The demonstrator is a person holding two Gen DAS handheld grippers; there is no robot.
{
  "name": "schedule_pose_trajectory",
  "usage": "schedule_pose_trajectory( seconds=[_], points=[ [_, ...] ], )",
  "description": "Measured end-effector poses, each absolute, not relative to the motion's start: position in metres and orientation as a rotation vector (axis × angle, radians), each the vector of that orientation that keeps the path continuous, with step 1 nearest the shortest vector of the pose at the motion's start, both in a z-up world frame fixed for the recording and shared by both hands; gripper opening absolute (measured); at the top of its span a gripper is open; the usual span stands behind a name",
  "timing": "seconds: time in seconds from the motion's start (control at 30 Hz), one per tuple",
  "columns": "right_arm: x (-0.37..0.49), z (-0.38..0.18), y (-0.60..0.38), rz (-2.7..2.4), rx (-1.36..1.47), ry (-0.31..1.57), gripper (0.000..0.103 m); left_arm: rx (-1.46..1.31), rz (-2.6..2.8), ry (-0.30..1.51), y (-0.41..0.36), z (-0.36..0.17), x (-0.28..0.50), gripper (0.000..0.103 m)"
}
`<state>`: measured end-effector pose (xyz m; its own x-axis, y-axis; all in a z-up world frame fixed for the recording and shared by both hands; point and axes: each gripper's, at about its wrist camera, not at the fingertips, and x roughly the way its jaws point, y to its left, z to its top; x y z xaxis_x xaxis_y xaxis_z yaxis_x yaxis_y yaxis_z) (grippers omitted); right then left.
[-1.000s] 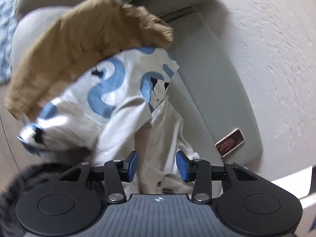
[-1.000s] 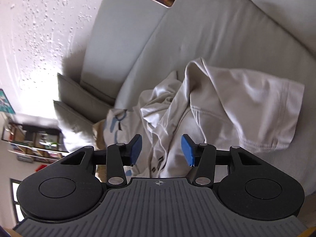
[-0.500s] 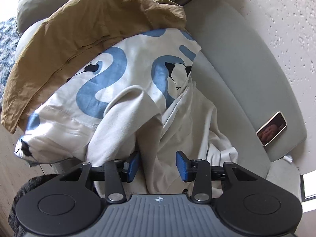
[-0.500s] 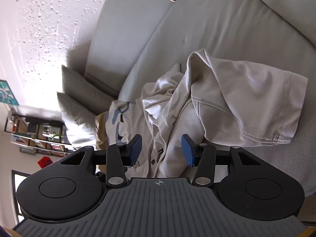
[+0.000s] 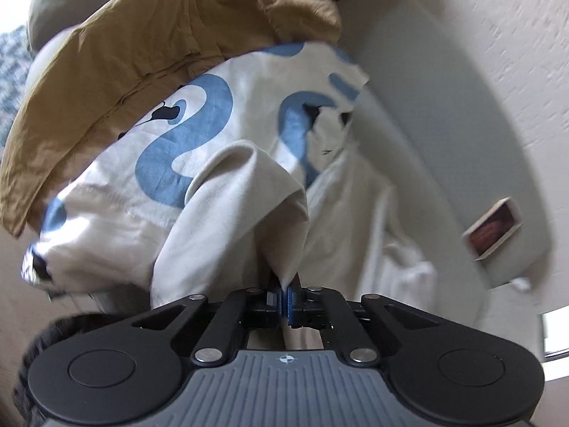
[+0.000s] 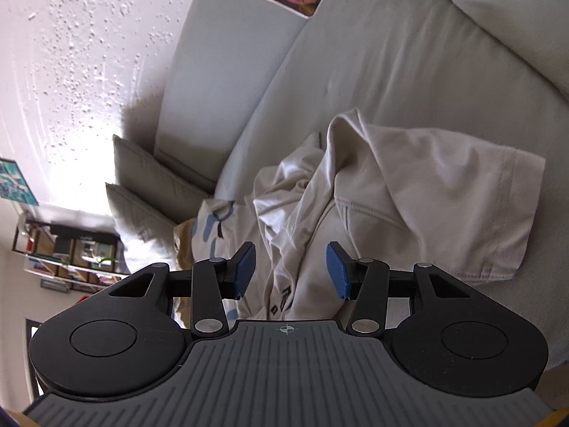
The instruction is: Fold clothes
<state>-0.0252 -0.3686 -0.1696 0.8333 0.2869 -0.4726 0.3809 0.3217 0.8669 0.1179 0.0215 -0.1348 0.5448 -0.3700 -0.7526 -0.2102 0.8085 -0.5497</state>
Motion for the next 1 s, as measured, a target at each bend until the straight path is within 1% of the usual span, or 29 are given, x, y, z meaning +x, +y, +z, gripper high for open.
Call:
schedule_pose_trajectory(
  seconds=[0.2,0.37,0.5,0.73,0.9,1.0],
  points=[
    [-0.014,-0.171,-0.371,-0.036,1.297,0.598,0.051,-0.886,-0.211,0.933,0.052,-0.112,0.088,0.000],
    [0.008,-0.184,-0.363,0.023,1.377,0.634,0.051,-1.006,-0.273,0.904,0.061,-0.089,0.074,0.000],
    [0.012,-0.195,-0.350,0.037,1.399,0.694,0.051,-1.052,-0.303,0.897,0.055,-0.081,0.074,0.000],
    [0.015,-0.219,-0.344,0.071,1.514,0.653,0.051,-1.100,-0.353,0.900,0.059,-0.075,0.064,0.000],
    [0.024,-0.233,-0.331,0.156,1.572,0.714,0.051,-1.109,-0.384,0.888,0.062,-0.071,0.059,0.000],
    [0.023,-0.241,-0.332,0.192,1.654,0.637,0.051,-1.105,-0.394,0.886,0.064,-0.071,0.056,0.000]
  ],
)
